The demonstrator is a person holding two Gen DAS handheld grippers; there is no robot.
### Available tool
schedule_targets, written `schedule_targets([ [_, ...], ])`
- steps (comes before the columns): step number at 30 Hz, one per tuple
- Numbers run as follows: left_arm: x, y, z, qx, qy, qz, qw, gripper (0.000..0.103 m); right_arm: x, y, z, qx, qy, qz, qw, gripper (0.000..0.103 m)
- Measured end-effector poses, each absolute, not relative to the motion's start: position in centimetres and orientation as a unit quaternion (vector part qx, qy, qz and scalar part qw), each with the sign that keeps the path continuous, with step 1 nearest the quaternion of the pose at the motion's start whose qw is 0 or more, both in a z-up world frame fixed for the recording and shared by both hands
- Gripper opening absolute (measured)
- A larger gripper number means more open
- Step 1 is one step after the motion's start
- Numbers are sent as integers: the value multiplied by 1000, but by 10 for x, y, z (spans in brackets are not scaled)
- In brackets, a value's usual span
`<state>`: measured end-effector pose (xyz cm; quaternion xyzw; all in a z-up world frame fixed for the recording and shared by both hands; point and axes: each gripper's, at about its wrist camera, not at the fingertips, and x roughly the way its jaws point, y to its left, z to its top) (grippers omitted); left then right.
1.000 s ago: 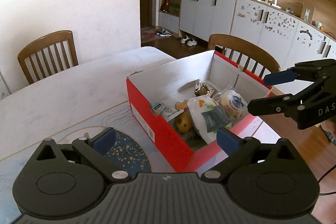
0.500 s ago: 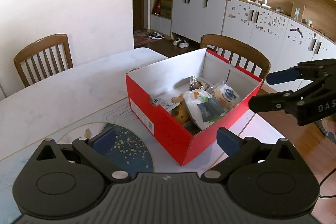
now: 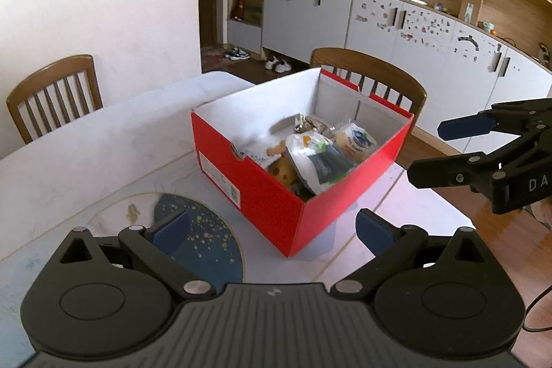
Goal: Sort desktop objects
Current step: 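Lift both grippers out of the box and move back from it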
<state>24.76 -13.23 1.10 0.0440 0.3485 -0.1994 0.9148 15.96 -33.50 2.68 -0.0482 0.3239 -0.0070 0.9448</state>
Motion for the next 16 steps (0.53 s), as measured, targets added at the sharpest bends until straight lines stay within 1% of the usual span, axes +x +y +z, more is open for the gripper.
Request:
schedule_targets([
  [16, 235, -121, 3, 52, 349, -213, 911, 103, 145, -318, 19, -44, 327, -26, 944, 91],
])
